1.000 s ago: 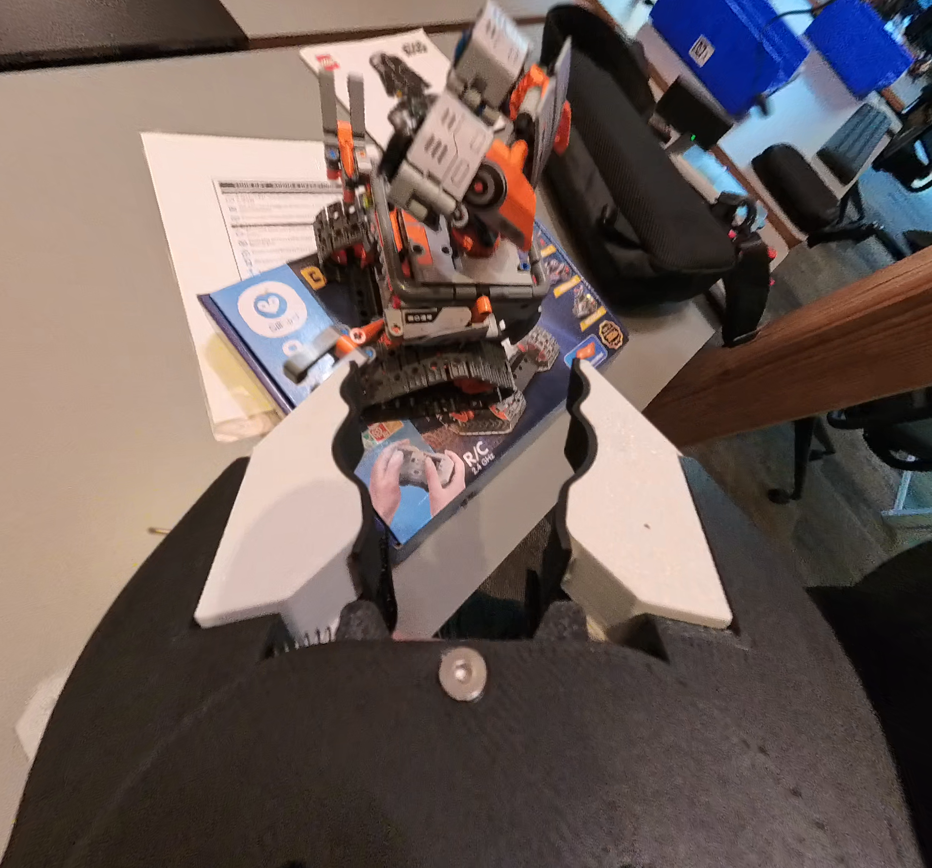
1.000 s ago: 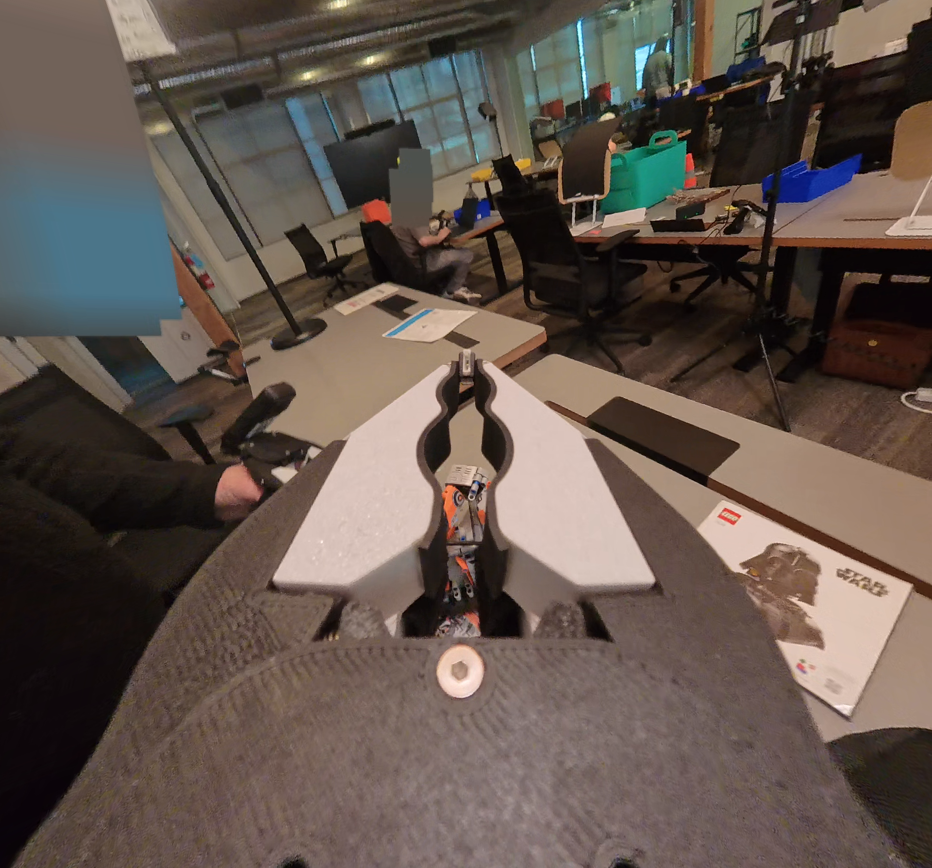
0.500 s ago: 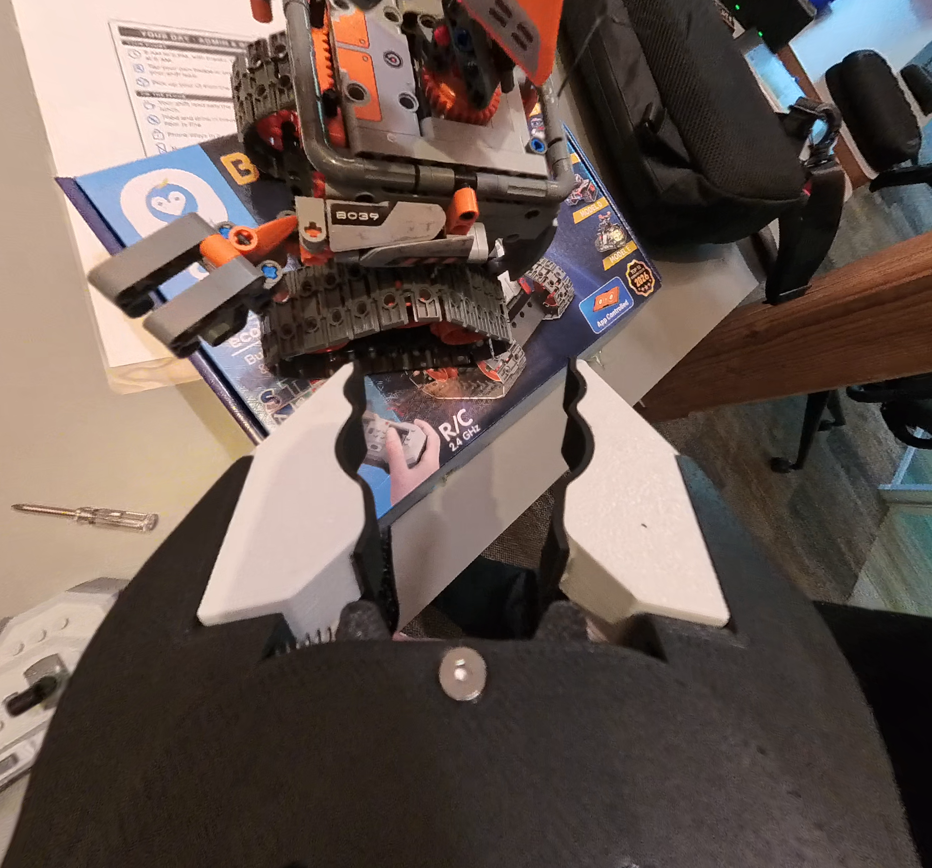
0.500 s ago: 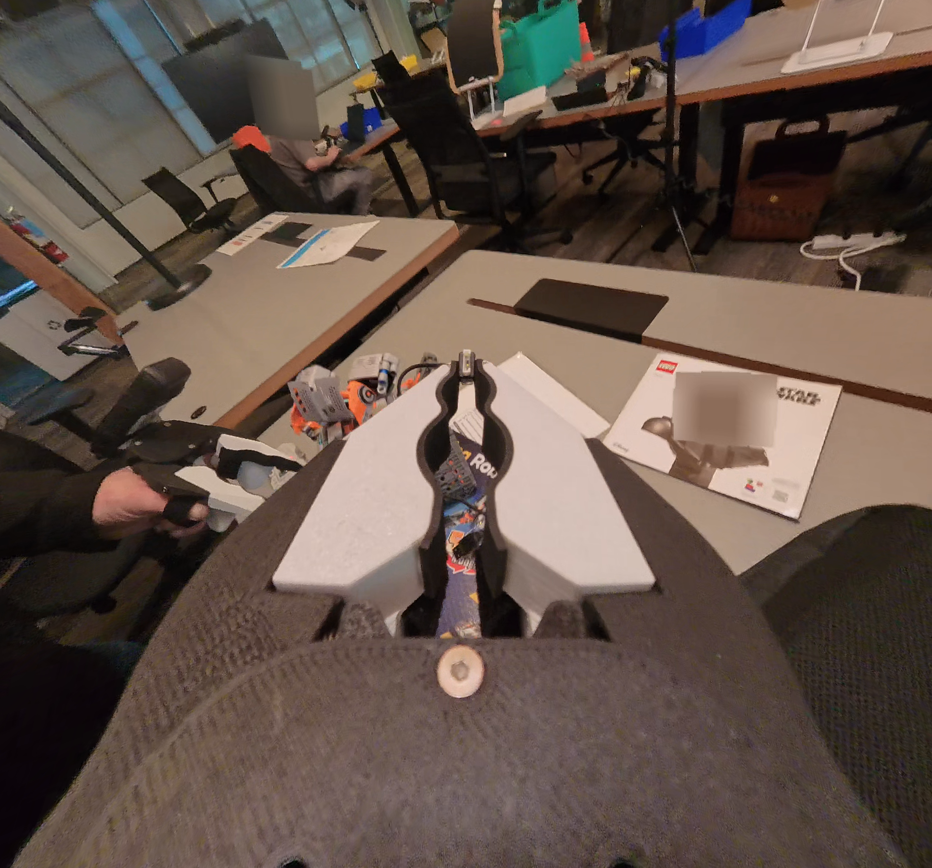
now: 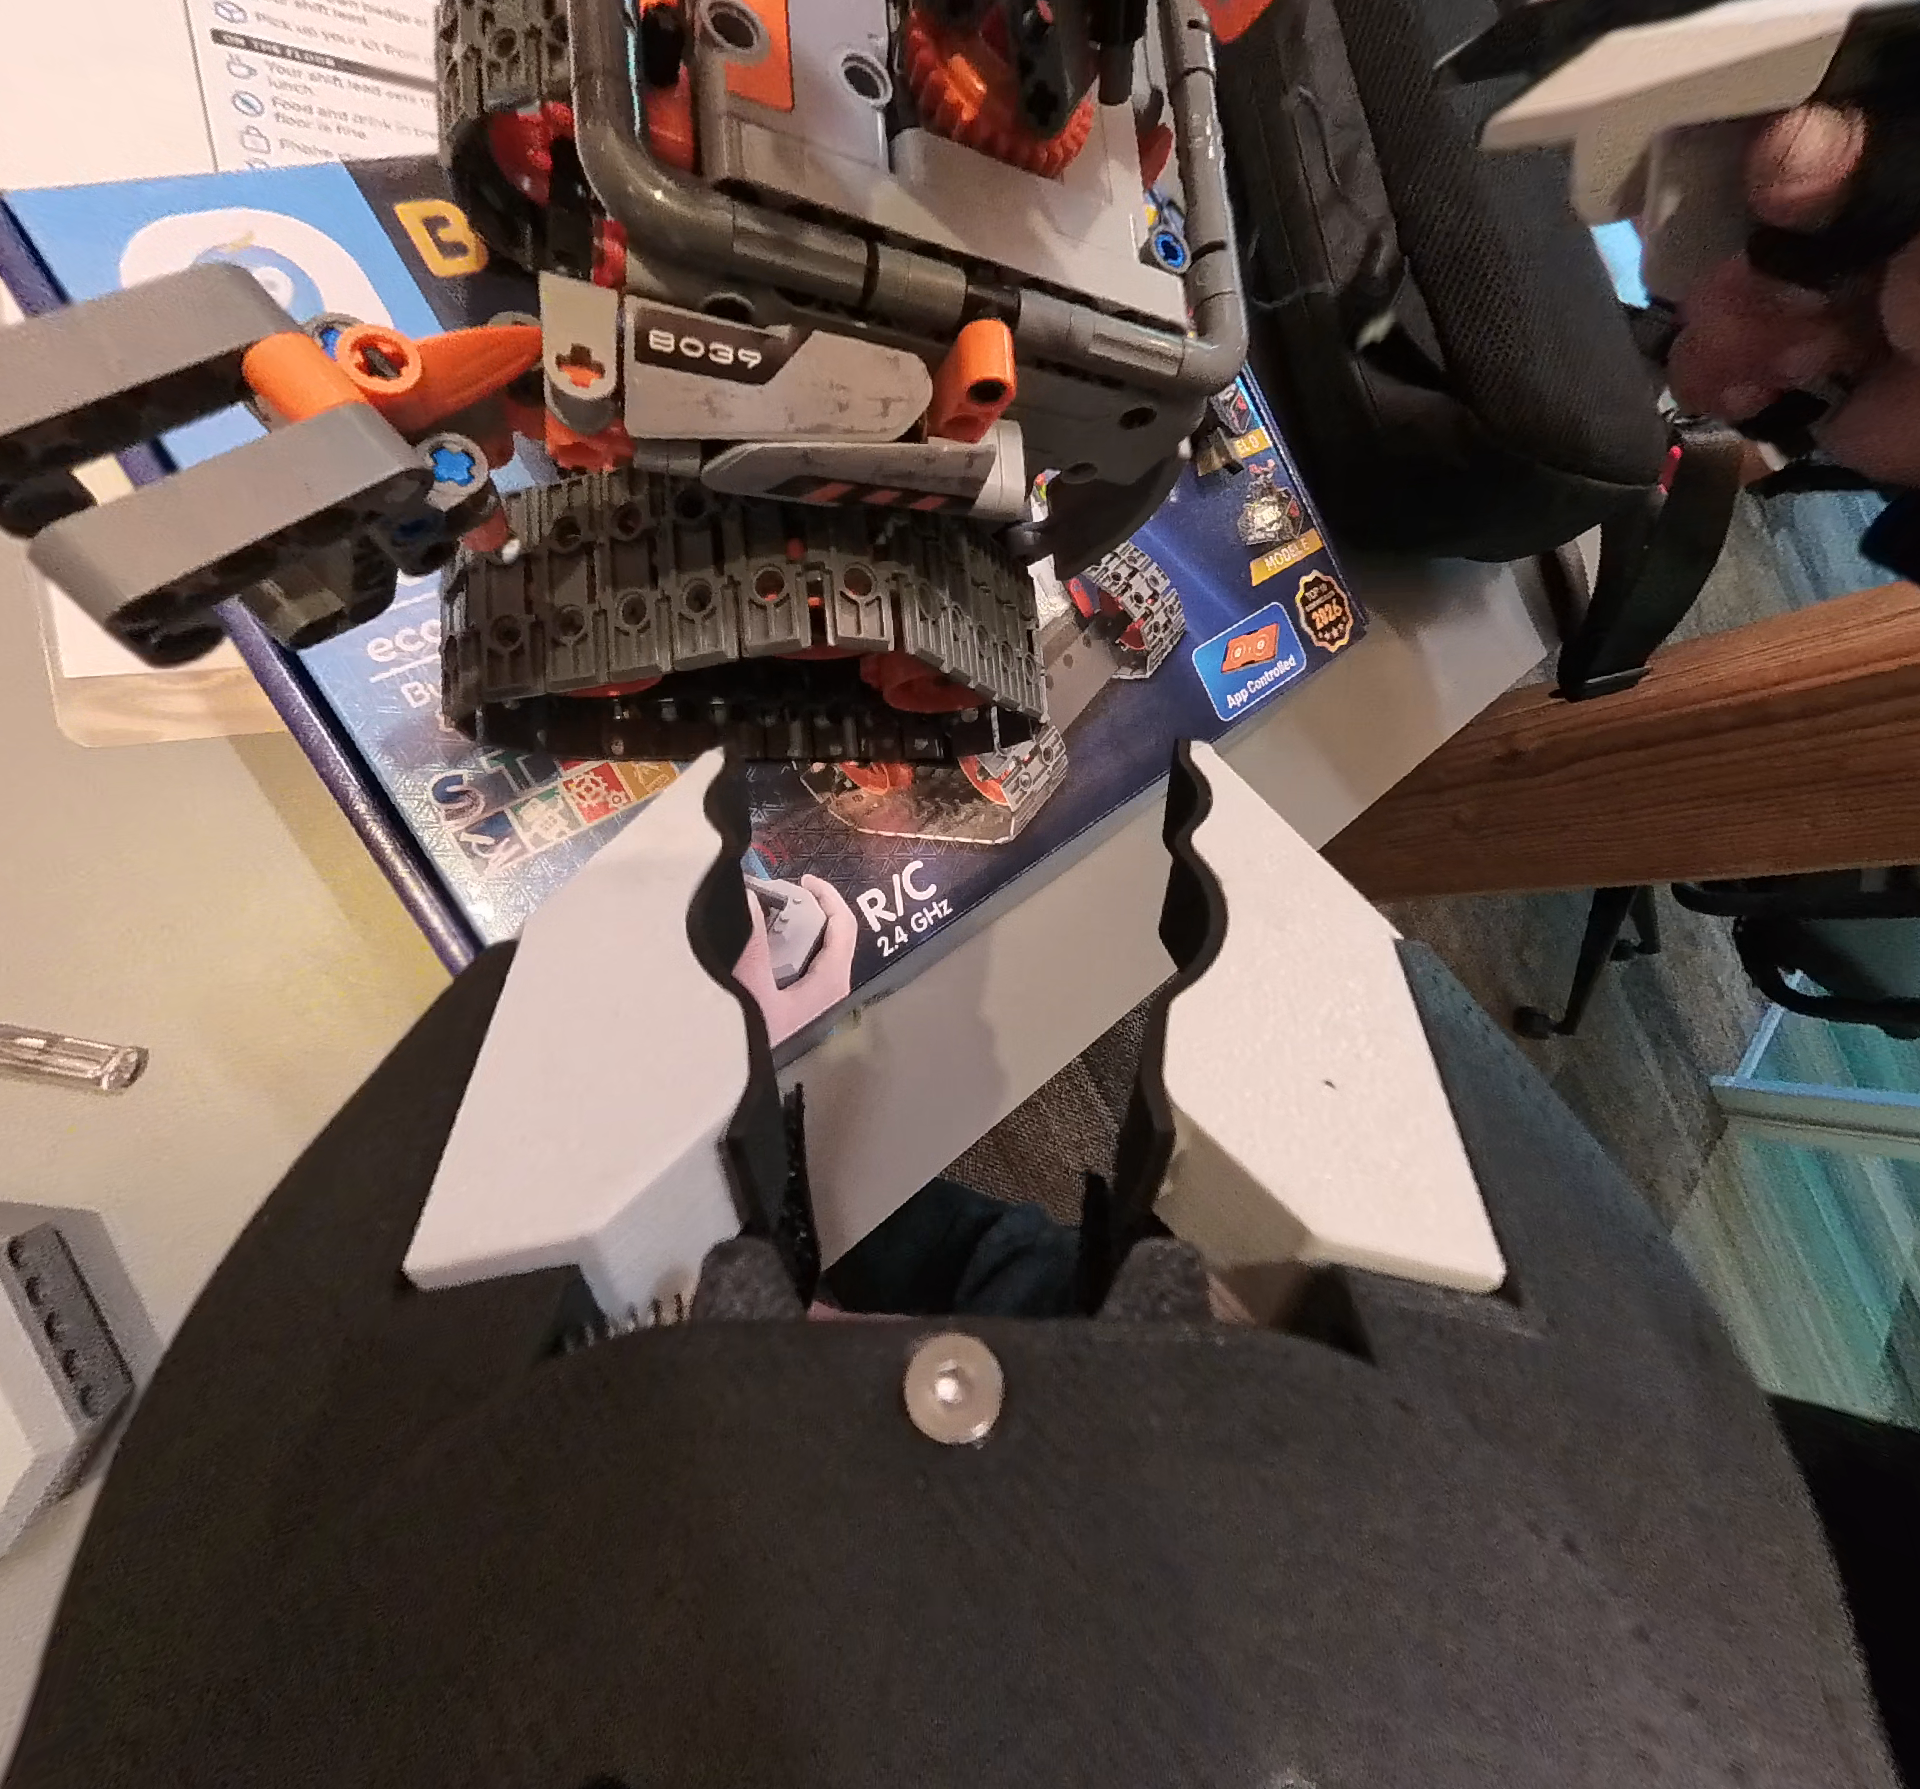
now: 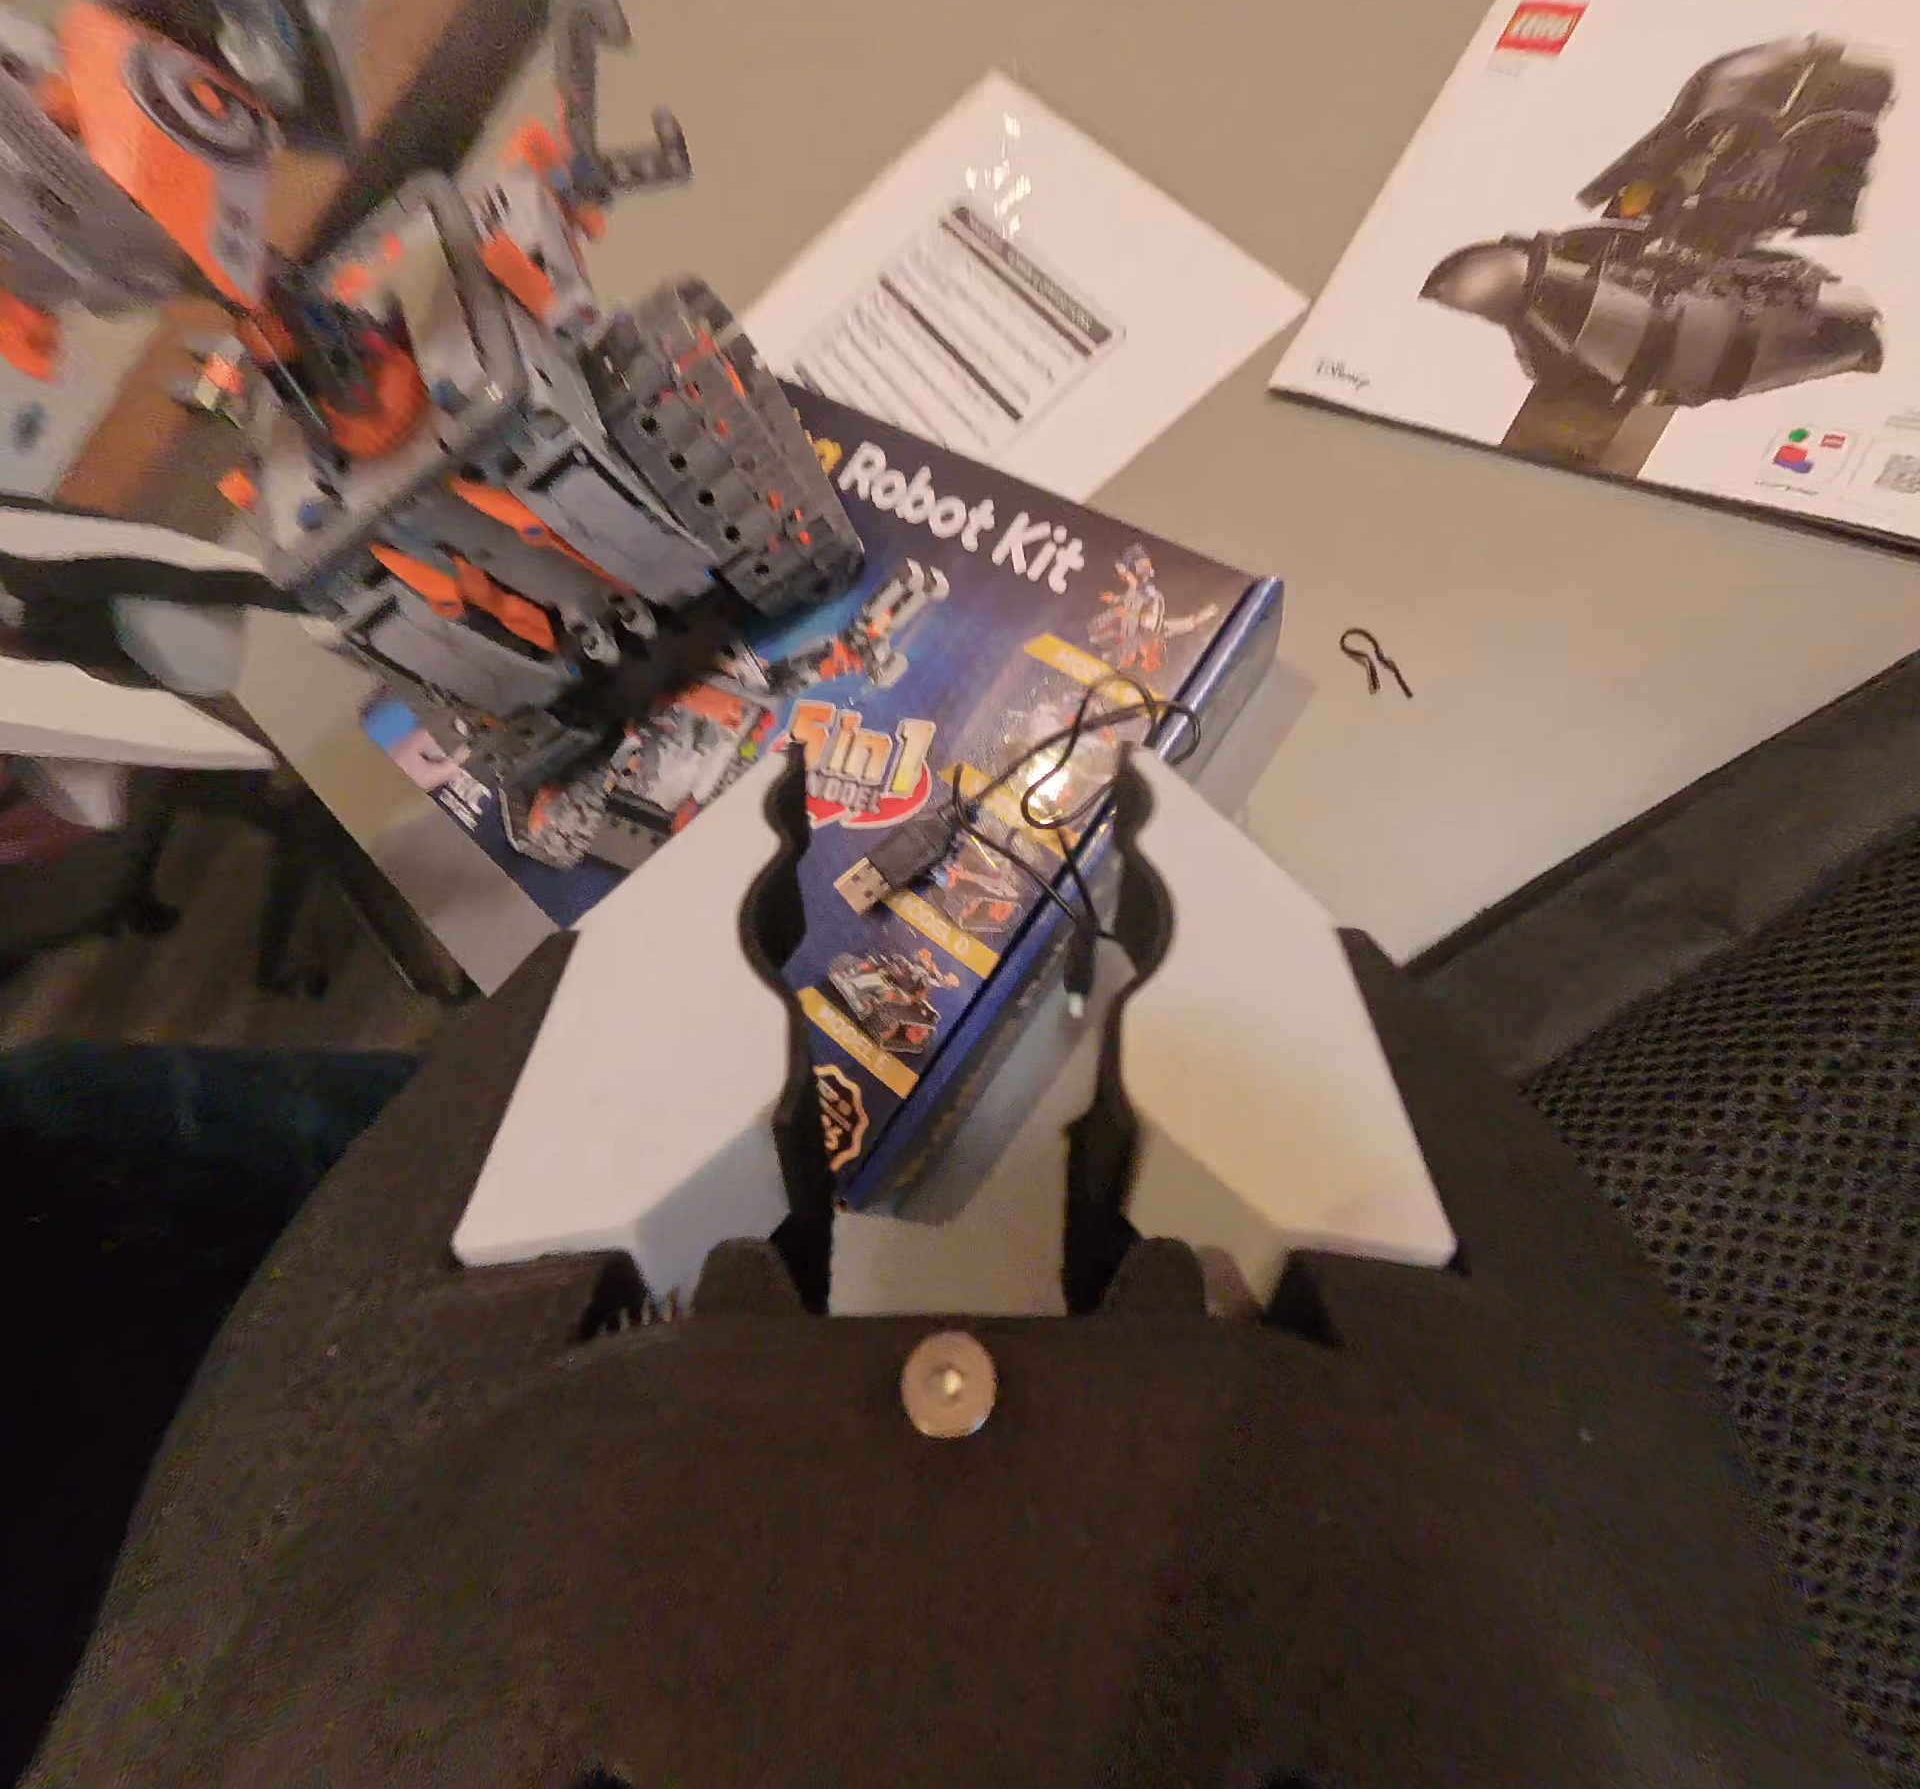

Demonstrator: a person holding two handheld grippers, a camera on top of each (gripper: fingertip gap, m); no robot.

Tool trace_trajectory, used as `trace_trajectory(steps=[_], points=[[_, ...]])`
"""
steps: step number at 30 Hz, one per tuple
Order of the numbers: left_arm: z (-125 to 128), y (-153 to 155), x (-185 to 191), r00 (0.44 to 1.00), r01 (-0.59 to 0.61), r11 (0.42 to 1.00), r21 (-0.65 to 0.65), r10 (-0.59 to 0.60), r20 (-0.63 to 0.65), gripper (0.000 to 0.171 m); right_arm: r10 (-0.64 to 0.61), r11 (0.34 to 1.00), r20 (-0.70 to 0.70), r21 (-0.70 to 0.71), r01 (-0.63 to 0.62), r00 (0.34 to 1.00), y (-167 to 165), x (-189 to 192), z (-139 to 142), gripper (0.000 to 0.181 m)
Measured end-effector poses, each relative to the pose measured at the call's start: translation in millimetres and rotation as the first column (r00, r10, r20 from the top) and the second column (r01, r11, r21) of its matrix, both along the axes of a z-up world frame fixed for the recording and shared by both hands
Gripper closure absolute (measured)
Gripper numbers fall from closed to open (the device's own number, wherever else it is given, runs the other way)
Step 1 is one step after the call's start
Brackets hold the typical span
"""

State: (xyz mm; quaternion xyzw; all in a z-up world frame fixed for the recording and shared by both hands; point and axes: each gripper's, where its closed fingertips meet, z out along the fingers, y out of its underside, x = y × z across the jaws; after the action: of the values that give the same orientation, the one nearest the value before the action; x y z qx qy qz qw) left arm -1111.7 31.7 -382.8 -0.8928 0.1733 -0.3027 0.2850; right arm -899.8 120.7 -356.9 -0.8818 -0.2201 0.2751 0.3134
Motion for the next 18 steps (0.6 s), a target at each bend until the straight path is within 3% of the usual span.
trace_trajectory(steps=[4,9,14,18], points=[[-4.2,-0.2,4.5,0.999,-0.042,0.999,-0.004,0.042,-0.003,0.096,0.085,0.986,0.155,0.131,-0.106,0.984,8.9,-15.9,7.3,0.102],[-9.9,0.4,16.8,0.998,-0.068,0.998,-0.014,0.068,0.004,0.097,0.302,0.938,0.099,0.145,-0.314,0.948,13.9,-70.7,19.9,0.112],[-18.9,5.1,24.3,0.990,-0.137,0.989,-0.058,0.139,0.037,0.107,0.413,0.909,0.076,0.024,-0.416,0.907,23.9,-105.9,-13.3,0.120],[-27.1,4.7,31.9,0.988,-0.142,0.988,-0.069,0.145,0.045,0.121,0.437,0.896,-0.051,-0.065,-0.440,0.898,27.8,-120.9,-43.5,0.129]])
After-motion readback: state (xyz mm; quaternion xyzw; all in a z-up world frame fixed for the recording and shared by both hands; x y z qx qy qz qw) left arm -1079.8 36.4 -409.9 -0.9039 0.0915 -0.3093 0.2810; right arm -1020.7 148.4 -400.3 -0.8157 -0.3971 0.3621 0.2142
